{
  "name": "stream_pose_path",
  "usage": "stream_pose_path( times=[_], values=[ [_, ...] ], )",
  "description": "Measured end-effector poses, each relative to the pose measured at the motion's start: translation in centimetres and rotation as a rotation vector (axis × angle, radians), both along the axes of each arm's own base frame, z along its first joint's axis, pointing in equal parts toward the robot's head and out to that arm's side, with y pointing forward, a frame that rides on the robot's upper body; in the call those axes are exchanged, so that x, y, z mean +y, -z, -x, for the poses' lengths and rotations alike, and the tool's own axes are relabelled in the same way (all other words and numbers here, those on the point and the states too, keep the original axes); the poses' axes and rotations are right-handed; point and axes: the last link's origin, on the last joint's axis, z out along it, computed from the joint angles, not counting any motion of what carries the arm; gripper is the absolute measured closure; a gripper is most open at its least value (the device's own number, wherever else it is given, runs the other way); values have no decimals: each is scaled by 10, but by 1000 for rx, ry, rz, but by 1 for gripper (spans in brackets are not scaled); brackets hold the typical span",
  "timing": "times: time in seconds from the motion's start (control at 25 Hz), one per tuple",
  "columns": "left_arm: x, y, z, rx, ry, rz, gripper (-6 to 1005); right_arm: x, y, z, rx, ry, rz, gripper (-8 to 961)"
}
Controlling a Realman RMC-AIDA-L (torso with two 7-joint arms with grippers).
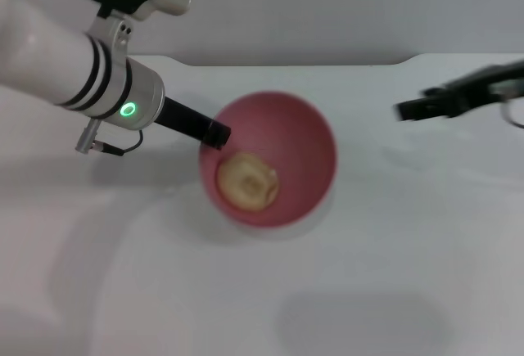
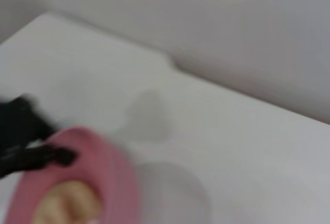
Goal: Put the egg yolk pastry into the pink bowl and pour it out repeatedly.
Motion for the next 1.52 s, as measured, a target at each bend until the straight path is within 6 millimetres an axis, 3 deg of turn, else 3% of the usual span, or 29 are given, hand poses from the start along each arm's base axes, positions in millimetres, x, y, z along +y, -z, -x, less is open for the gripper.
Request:
stream_pose_path(
  times=[0.08, 0.24, 0.44, 0.64, 0.72, 0.88, 1.08, 1.36, 1.52],
  values=[
    [-2, -1, 0, -32, 33, -22, 1000, -7, -19, -33, 59, 114, -74, 405],
    [-12, -2, -5, -169, 257, -165, 1001, -20, -37, -73, 127, 250, -157, 405],
    [-29, 20, -8, -145, 491, -305, 1001, -34, -45, -101, 169, 334, -204, 405],
    [-46, 48, -19, -41, 721, -479, 1001, -40, -43, -111, 184, 369, -205, 406],
    [-63, 69, -21, 67, 896, -555, 1001, -40, -42, -112, 186, 374, -207, 406],
    [-75, 83, -22, 158, 1050, -645, 1001, -40, -41, -114, 189, 379, -203, 406],
    [-93, 102, -12, 376, 1371, -685, 1000, -40, -40, -113, 192, 378, -202, 406],
    [-90, 102, -12, 425, 1441, -691, 1000, -40, -40, -113, 195, 378, -202, 406],
    [-79, 93, -15, 367, 1313, -738, 1000, -40, -37, -113, 201, 381, -193, 405]
  ],
)
